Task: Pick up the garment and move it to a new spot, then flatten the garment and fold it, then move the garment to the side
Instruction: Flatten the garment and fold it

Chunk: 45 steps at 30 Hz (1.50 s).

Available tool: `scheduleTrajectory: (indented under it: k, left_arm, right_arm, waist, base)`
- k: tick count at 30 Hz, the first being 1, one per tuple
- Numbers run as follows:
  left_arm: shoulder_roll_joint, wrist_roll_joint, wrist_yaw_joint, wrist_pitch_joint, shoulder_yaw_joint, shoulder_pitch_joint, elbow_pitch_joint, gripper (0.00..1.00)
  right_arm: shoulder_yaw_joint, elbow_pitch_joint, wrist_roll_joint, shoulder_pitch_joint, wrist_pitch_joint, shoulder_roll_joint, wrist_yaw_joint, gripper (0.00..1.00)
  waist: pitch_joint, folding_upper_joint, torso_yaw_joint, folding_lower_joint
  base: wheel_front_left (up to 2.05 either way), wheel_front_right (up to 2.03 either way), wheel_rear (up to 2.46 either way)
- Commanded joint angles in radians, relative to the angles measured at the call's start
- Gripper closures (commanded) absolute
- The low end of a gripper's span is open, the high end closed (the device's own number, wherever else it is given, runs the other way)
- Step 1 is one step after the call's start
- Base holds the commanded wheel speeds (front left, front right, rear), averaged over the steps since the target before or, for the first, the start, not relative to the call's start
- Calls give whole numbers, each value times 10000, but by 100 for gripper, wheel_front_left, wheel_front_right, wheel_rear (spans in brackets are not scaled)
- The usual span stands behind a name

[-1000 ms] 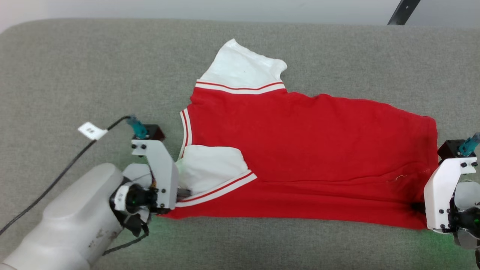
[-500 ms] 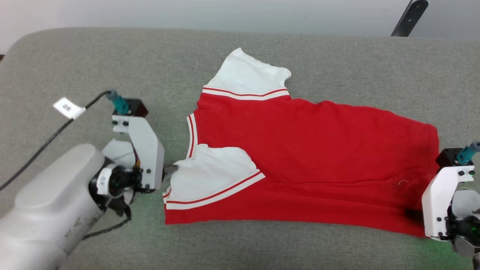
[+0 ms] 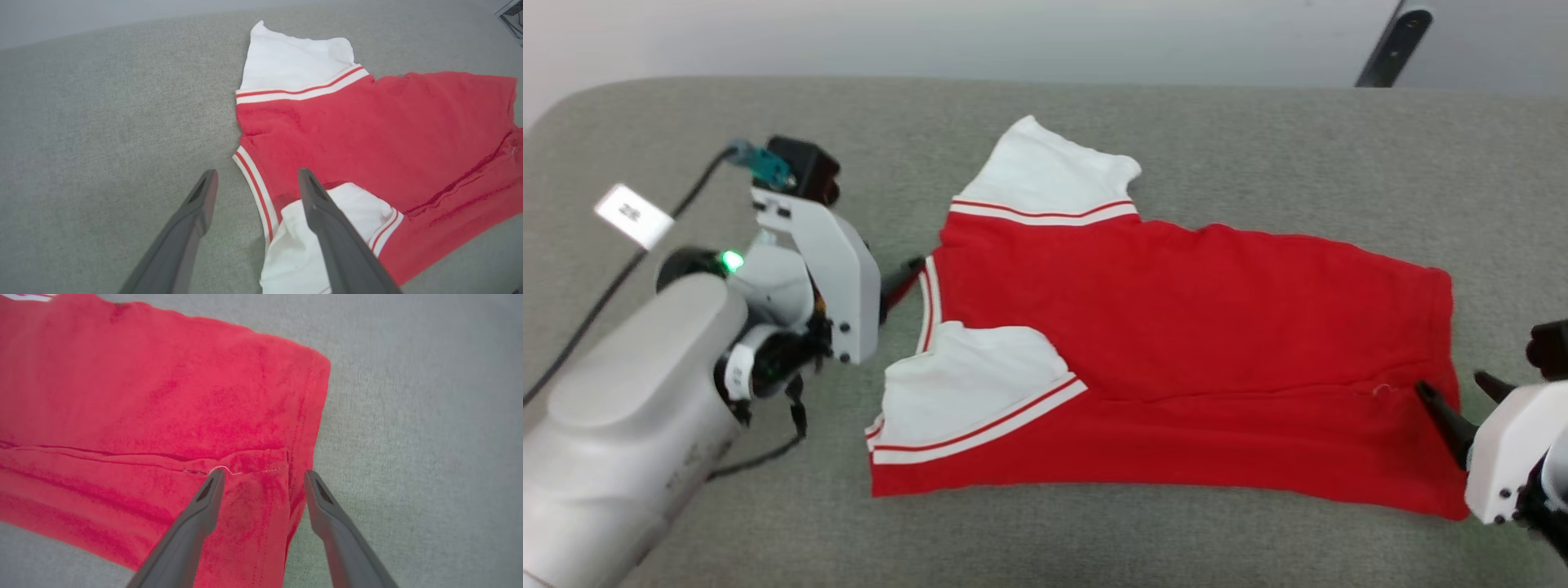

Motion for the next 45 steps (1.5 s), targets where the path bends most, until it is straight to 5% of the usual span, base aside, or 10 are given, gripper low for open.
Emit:
scheduleTrajectory:
  k: [1, 11, 16, 35, 45]
  left_arm:
    - [-20, 118, -50, -140, 70, -206, 91, 0]
    - [6, 929, -792, -1223, 199, -1348, 1120, 0]
    - [269, 1243, -1002, -950, 152, -2138, 1702, 0]
    - [904, 1896, -1516, 2152, -341, -5190, 3133, 0]
    - [889, 1754, -1187, 4555, -699, -6005, 3758, 0]
  right_arm:
    - [151, -201, -181, 215, -502, -35, -7, 0]
    - [760, -1324, -2515, 881, -6646, 606, -10, 0]
    - [1063, -1332, -3394, 977, -8244, 1490, -10, 0]
    - [1518, -1402, -3499, 530, -8789, 2978, -10, 0]
    - [1835, -1001, -3180, 305, -8792, 3237, -10, 0]
  waist:
    - [65, 0, -214, 0]
    - [745, 0, -1428, 0]
    - [1390, 0, -2231, 0]
    - [3509, 0, -3976, 0]
    - [3981, 0, -4428, 0]
  base:
    - [0, 0, 0]
    - [0, 0, 0]
    - [0, 0, 0]
    - [0, 0, 0]
    - [0, 0, 0]
